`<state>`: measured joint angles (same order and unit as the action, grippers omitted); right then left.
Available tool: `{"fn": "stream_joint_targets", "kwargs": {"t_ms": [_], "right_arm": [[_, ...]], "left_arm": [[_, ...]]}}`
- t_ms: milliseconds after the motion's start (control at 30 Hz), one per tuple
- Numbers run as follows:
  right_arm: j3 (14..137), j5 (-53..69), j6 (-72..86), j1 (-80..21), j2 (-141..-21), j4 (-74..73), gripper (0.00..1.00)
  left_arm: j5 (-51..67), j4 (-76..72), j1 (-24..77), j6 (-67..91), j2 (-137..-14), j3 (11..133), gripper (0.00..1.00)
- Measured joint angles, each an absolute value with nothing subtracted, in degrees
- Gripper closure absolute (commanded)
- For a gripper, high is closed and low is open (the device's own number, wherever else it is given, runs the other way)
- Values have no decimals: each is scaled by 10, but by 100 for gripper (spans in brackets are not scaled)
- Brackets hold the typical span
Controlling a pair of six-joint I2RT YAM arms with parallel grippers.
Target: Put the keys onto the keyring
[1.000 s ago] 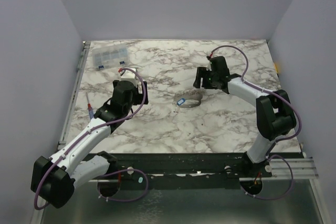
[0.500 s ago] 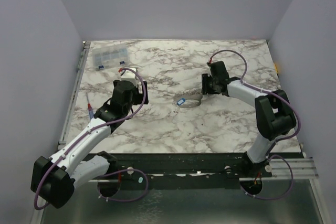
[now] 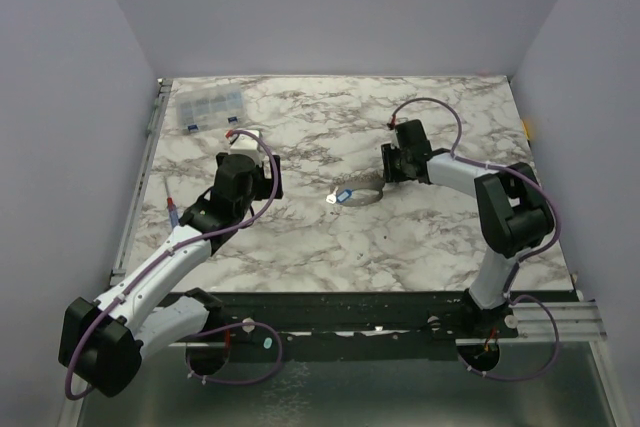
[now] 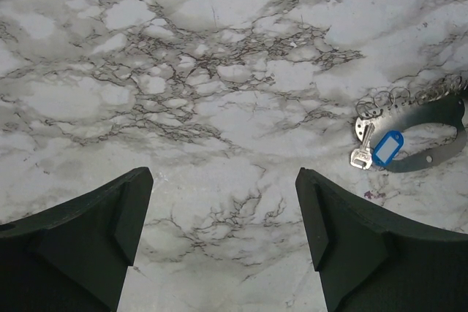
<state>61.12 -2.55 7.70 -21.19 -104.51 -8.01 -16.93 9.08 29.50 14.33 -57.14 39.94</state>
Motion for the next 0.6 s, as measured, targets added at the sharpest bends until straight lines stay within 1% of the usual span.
{"fn": "stream_joint_targets", "kwargs": {"t_ms": [600], "right_arm": [[596, -17, 47, -212, -1051, -11, 57]], "left_arm": [[-169, 91, 295, 143, -572, 399, 12]]}}
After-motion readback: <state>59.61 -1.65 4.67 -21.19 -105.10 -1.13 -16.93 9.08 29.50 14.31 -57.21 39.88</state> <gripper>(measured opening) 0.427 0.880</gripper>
